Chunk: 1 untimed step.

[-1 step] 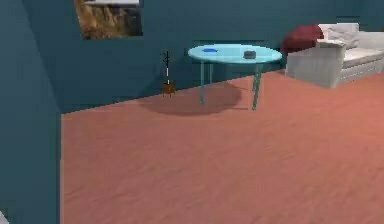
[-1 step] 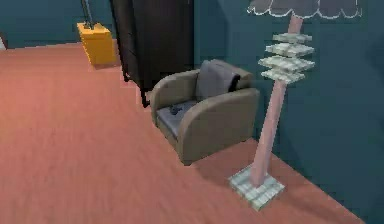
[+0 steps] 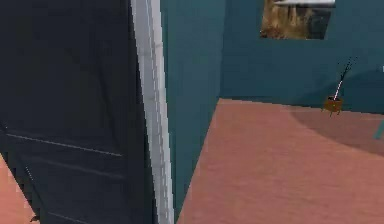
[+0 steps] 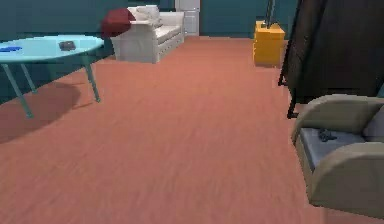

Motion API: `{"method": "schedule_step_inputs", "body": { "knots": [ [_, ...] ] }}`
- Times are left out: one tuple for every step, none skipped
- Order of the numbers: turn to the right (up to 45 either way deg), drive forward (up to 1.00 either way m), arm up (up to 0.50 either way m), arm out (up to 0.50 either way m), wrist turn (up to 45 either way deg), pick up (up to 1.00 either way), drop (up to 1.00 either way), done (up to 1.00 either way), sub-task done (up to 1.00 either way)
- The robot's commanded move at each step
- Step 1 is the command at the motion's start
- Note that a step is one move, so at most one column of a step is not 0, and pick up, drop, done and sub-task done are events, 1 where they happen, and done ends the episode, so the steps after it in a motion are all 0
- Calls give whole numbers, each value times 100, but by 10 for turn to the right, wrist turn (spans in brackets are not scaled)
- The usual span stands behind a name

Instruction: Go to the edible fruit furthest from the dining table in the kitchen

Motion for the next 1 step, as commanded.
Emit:
{"method": "schedule_step_inputs", "body": {
  "knots": [
    [-450, 0, 0, 0, 0, 0, 0, 0, 0]
  ]
}}
